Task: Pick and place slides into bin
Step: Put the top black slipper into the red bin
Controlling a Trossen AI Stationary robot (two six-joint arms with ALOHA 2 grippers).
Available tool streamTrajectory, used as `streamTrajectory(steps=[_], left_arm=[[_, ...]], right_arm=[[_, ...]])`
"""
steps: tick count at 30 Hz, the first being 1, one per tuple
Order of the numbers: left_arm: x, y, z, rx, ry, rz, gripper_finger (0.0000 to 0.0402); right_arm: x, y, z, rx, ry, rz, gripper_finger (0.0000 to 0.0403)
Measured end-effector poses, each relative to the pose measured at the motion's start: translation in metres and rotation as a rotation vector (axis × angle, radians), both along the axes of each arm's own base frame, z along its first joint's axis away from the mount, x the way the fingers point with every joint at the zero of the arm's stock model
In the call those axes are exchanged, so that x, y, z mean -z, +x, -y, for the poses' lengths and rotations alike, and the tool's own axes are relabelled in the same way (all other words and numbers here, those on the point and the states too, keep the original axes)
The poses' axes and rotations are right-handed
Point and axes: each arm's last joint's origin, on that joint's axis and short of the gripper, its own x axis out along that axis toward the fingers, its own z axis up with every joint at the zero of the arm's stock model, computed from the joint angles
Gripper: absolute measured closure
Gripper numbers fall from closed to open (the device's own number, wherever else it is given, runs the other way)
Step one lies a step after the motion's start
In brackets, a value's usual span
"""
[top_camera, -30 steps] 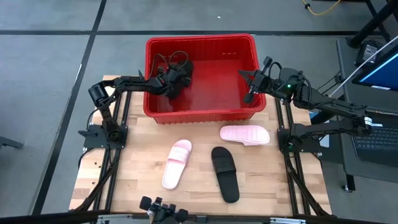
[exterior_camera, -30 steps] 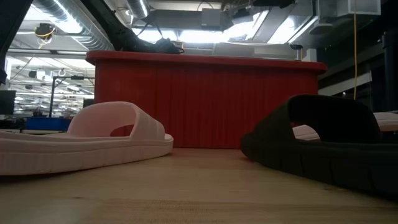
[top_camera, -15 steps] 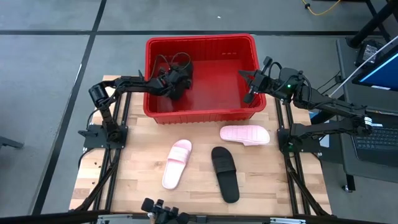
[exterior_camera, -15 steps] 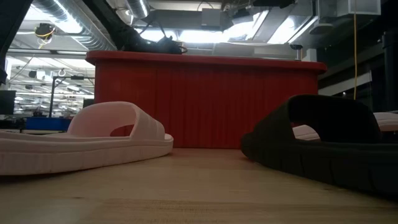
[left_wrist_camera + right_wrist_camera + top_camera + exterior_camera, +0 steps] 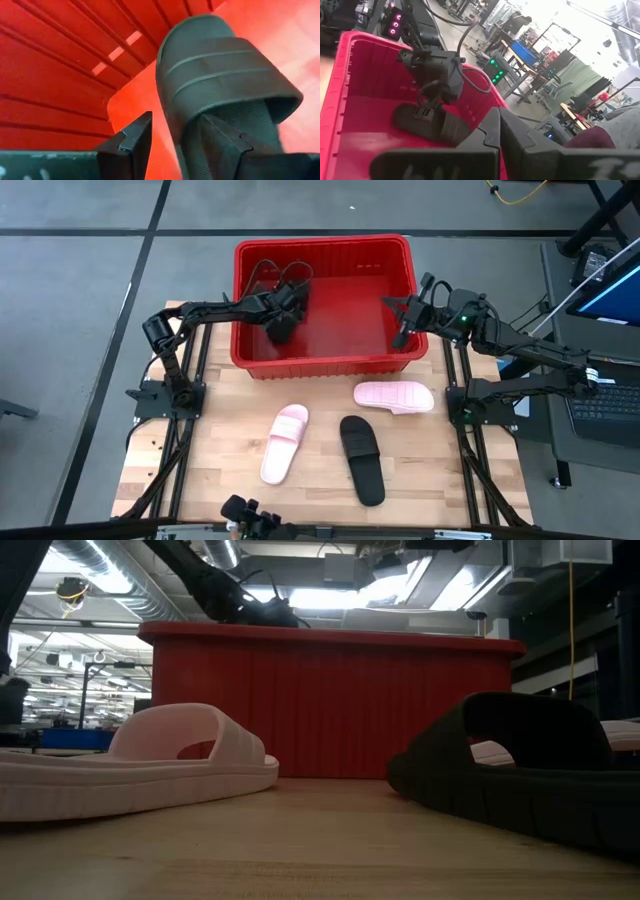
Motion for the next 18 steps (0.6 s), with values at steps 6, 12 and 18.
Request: streamTrajectory(steps=[6,12,18], left_arm=[[0.002,-0.003,0.002,-0.012,-0.016,-0.045,0.0248],[-0.002,0.000,0.003,-0.015,0.003,-0.055,0.0249],[-0.016,0.011,0.004,0.216,0.001,-0.210,0.0251]], right_arm=[[0.002,0.000,0.000,-0.001,0.007,-0.024,0.0397],[0.002,0.000,0.000,-0.001,0.007,-0.024,0.0397],[0.002,0.000,0.000,-0.001,0.007,-0.023,0.0397]])
